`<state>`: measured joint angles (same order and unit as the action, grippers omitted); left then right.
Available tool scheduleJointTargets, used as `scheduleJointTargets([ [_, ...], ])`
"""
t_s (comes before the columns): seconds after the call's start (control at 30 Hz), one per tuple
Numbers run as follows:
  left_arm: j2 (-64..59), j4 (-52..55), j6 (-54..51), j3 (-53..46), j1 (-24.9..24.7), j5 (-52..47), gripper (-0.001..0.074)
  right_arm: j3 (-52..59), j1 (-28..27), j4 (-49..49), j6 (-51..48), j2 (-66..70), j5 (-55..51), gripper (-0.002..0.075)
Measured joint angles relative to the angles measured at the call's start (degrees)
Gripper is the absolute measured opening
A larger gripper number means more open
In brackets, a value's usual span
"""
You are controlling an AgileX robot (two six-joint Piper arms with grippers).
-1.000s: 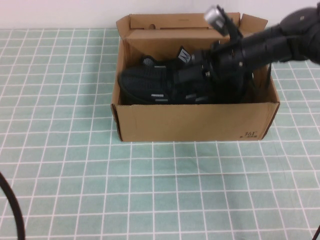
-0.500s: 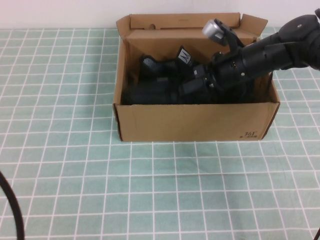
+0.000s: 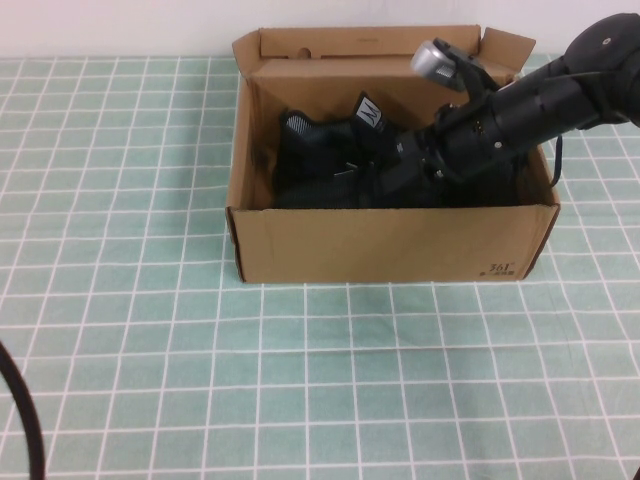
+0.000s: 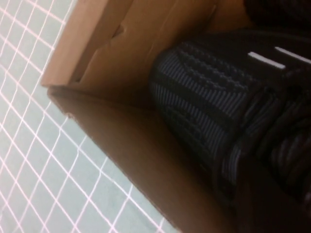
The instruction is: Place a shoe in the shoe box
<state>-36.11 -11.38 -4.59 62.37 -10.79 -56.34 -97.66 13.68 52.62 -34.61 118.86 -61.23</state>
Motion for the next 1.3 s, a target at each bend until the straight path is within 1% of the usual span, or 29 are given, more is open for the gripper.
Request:
scheduleJointTargets([
  [0.03,0.0,0.0,0.0,0.0,0.0,0.0,-0.0001,-0.09,0.0,-0.1,0.8,0.0,0.06,0.0076],
  [0.07,0.0,0.0,0.0,0.0,0.0,0.0,-0.0001,-0.23,0.0,-0.36,1.66,0.0,0.06,0.0127],
  [0.2,0.0,0.0,0.0,0.0,0.0,0.0,-0.0001,-1.58,0.0,-4.7,5.85,0.0,-0.41,0.0377],
  [0.23,0.0,-0.11,0.0,0.0,0.0,0.0,-0.0001,-2.19,0.0,-6.2,6.99,0.0,-0.76,0.0414],
  [0.27,0.0,-0.11,0.0,0.0,0.0,0.0,-0.0001,-2.99,0.0,-7.89,8.5,0.0,-1.12,0.0446],
  [0.33,0.0,-0.19,0.0,0.0,0.0,0.0,-0.0001,-4.78,0.0,-11.12,11.59,0.0,-1.98,0.048],
  [0.43,0.0,-0.34,0.0,0.0,0.0,0.0,-0.0001,-8.01,0.0,-16.09,16.52,-0.09,-4.3,0.0493],
  [0.57,0.0,-0.34,0.0,0.0,0.0,0.0,-0.0001,-13.4,0.0,-24.49,23.05,-0.33,-7.96,0.0464],
  [0.67,0.0,-0.34,0.0,0.0,0.0,0.0,-0.0002,-16.21,-0.05,-29.74,25.03,-1.22,-8.96,0.04],
  [0.73,0.0,-0.34,0.0,0.0,0.0,0.0,-0.0002,-17.1,-0.14,-30.94,25.12,-2.61,-9.16,0.0337],
  [0.9,0.0,0.76,-0.59,0.0,0.0,0.0,-0.0001,-17.78,-0.18,-31.07,20.19,-8.02,-9.62,0.0081],
  [0.97,-0.11,2.42,-2.3,0.0,0.0,0.0,-0.0002,-17.78,-0.18,-30.58,18.25,-10.8,-9.85,0.0031],
  [1.07,-1.02,6.04,-4.15,0.0,0.0,-0.96,-0.0002,-17.82,-0.18,-30.3,16.22,-16.25,-9.88,0.0006],
  [1.17,-2.4,9.97,-4.69,0.0,0.0,-2.85,-0.0002,-17.82,-0.18,-30.19,15.64,-21.61,-9.62,-0.0001],
  [1.3,-2.94,11.38,-5.17,-0.92,0.0,-3.53,-0.0002,-15.76,-0.05,-34.0,18.03,-29.63,-6.08,-0.0002],
])
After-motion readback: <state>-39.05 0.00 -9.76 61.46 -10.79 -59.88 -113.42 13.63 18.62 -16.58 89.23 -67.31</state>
